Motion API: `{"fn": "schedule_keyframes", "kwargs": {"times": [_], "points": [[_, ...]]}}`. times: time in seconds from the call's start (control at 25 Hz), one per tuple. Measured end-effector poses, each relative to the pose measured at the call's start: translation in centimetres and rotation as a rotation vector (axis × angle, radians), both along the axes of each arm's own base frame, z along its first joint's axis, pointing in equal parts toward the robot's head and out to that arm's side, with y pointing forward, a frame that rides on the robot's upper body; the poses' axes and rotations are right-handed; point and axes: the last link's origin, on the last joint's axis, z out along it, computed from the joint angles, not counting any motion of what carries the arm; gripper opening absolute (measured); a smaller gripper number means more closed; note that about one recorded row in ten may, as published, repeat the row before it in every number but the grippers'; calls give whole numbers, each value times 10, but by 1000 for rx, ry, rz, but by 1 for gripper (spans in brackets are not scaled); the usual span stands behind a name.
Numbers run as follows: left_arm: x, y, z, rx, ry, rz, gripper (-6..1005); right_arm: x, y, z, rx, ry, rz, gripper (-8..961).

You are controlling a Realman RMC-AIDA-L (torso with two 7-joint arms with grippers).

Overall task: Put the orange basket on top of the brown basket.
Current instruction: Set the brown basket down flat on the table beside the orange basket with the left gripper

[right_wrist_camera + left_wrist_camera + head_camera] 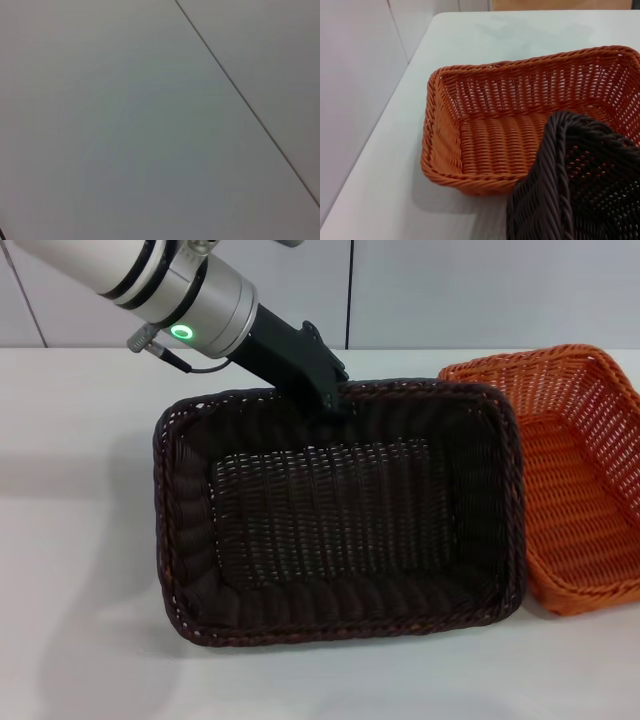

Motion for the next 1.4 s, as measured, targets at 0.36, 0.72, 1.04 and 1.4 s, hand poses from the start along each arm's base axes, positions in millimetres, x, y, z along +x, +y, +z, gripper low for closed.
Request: {"fn": "schedule_keyframes", "kwargs": {"times": [0.36,0.72,1.04,1.4], "points": [[-6,1,3,27,-2,55,273,0,0,1,4,2,-1,578],[-17,-6,5,20,-8,129,418,-3,3,1,7,2,8,578],[-22,-15,-7,-25,28,135,746,-3,3,1,9,17,19,578],[-19,-3,4,136,-40,101,865,-3,2,0,0,13,20,578]]}}
